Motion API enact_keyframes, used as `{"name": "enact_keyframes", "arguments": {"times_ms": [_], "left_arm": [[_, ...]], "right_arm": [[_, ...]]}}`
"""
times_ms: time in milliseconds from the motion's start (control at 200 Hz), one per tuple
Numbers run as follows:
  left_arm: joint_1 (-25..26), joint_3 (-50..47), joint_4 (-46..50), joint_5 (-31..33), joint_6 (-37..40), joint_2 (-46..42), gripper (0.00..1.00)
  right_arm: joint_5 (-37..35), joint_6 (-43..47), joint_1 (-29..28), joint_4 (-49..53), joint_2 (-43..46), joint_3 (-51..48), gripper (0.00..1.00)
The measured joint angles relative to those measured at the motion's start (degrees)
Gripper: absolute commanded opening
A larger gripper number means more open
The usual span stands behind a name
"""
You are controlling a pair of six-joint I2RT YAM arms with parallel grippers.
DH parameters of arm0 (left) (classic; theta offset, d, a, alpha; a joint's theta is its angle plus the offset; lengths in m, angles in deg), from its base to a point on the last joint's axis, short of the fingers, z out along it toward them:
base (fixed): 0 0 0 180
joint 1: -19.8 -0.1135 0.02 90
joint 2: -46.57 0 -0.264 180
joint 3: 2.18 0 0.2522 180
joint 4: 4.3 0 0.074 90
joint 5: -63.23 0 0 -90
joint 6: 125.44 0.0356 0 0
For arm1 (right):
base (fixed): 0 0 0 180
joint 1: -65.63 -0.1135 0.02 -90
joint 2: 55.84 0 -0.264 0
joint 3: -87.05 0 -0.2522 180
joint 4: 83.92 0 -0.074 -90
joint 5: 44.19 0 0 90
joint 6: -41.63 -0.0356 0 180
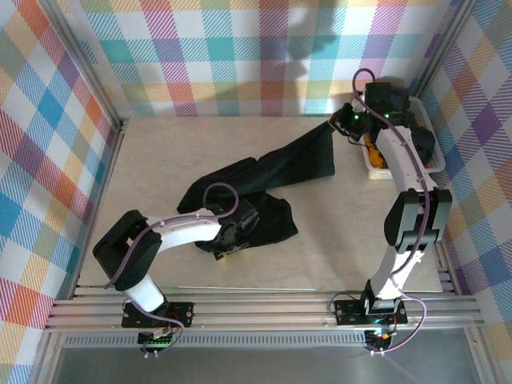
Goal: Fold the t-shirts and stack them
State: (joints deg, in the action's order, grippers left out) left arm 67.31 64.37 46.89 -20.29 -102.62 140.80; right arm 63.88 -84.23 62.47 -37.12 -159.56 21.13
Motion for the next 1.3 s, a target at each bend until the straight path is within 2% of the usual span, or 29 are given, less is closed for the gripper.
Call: {"name": "enact_keyframes", "arguments": {"times_ms": [70, 105, 210, 295, 510, 640, 770, 845, 940, 1130, 1160, 1265, 1305], "left_arm": [[-0.1, -0.1, 0.5, 1.9, 0.4, 0.0, 0.16], [-0.4, -0.1, -0.5, 3.2, 0.7, -0.1, 0.0], [-2.0, -0.3, -3.5, 7.4, 1.8, -1.9, 0.0], [-2.8, -1.5, -3.2, 10.6, 2.6, -7.6, 0.0], [-5.1, -5.0, 2.1, 16.9, 6.0, -31.5, 0.0], [-9.7, -7.0, 8.1, 19.4, 8.6, -46.3, 0.0], [-15.3, -7.1, 12.1, 19.6, 11.5, -56.3, 0.0], [-17.7, -6.8, 13.6, 19.3, 13.1, -57.7, 0.0], [-20.0, -6.3, 14.0, 18.1, 15.0, -55.4, 0.0], [-22.4, -6.0, 11.8, 15.1, 17.1, -47.7, 0.0], [-22.7, -6.0, 11.4, 14.6, 17.4, -46.8, 0.0], [-23.6, -5.2, 10.5, 13.2, 18.0, -45.5, 0.0], [-23.8, -4.6, 10.2, 12.8, 18.4, -45.3, 0.0]], "right_arm": [[0.0, 0.1, 0.0, 0.1, 1.9, -1.2, 0.0], [0.0, 0.2, 0.1, 0.1, 2.8, -1.8, 0.0], [0.0, 0.2, 0.2, 0.1, 5.5, -4.0, 0.0], [-0.1, 0.2, 0.3, 0.5, 8.5, -6.6, 0.0], [-0.5, 0.2, 1.4, 1.8, 18.8, -11.1, 0.0], [-0.6, 0.2, 1.8, 1.8, 25.4, -11.5, 0.0], [-0.7, -0.1, 2.2, 1.8, 30.7, -11.5, 0.0], [-1.1, -0.3, 2.7, 1.8, 31.8, -10.9, 0.0], [-1.4, -0.6, 3.2, 1.7, 29.3, -8.3, 0.0], [-1.5, -1.2, 3.2, -0.9, 15.3, -6.0, 0.0], [-1.5, -1.2, 3.2, -0.5, 12.1, -5.1, 0.09], [-1.8, -0.2, 3.2, 1.7, 0.3, 0.0, 0.52], [-2.3, 0.3, 3.2, 2.0, -2.1, 0.0, 0.64]]}}
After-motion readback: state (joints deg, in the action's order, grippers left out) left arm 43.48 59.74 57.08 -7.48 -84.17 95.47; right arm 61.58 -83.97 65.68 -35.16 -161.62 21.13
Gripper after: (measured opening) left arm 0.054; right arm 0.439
